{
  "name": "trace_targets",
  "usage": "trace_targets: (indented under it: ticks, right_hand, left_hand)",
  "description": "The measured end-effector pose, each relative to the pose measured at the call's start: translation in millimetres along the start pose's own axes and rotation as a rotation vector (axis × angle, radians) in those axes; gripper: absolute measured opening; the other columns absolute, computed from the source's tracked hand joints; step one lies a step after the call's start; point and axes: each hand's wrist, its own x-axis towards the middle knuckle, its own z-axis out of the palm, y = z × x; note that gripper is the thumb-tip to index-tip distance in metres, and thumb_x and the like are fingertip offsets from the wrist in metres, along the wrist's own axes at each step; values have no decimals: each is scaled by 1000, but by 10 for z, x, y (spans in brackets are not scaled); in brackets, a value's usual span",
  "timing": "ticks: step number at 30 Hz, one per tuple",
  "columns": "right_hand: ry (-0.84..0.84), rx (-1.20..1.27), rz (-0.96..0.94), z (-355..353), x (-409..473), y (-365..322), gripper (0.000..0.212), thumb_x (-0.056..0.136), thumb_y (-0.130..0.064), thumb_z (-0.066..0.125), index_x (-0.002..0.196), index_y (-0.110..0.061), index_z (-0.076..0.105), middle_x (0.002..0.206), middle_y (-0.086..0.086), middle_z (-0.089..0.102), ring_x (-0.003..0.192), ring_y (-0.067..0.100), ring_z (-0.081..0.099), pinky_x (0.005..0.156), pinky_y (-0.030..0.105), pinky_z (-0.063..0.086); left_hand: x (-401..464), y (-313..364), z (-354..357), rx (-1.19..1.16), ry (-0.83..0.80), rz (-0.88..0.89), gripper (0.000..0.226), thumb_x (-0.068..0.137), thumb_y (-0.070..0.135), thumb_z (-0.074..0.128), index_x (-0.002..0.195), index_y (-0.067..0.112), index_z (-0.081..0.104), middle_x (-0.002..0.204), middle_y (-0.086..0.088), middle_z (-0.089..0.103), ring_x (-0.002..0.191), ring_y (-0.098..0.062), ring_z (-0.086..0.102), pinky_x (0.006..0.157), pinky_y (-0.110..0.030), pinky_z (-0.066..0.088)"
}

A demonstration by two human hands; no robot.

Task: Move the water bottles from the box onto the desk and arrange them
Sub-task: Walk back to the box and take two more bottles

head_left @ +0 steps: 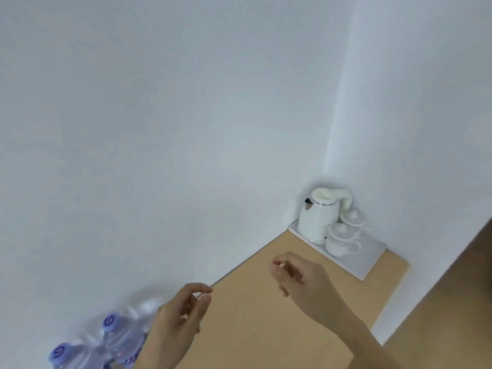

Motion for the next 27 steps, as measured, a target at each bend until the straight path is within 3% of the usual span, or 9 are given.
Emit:
trace_targets:
  ticks: [6, 16, 27]
  right_hand:
    - [278, 20, 156, -1510, -599, 322, 9, 93, -36, 62, 89, -31, 68, 61, -1, 62, 56, 11, 58, 58, 19, 45]
    - [619, -117, 161, -3382, -1293, 605, 8, 93, -33, 62, 87, -30, 68, 59, -5, 61, 54, 7, 57, 55, 16, 44]
    - [826, -267, 180, -5062, -1152, 1157, 12, 95, -28, 62, 85, -32, 66, 61, -8, 61, 55, 8, 58, 57, 17, 48]
  left_hand:
    - [379, 795, 1308, -27, -225, 168, 18, 93, 22, 62, 95, 39, 66, 62, 0, 55, 50, -12, 56, 51, -21, 47]
    - [844, 1893, 3292, -76, -566, 358, 15, 94, 24, 61, 98, 39, 65, 68, 2, 58, 56, -12, 58, 51, -20, 46]
    - [1697, 3040, 5350, -134, -756, 547, 12, 95, 32, 57, 96, 43, 64, 70, 7, 61, 58, -10, 62, 53, -17, 48]
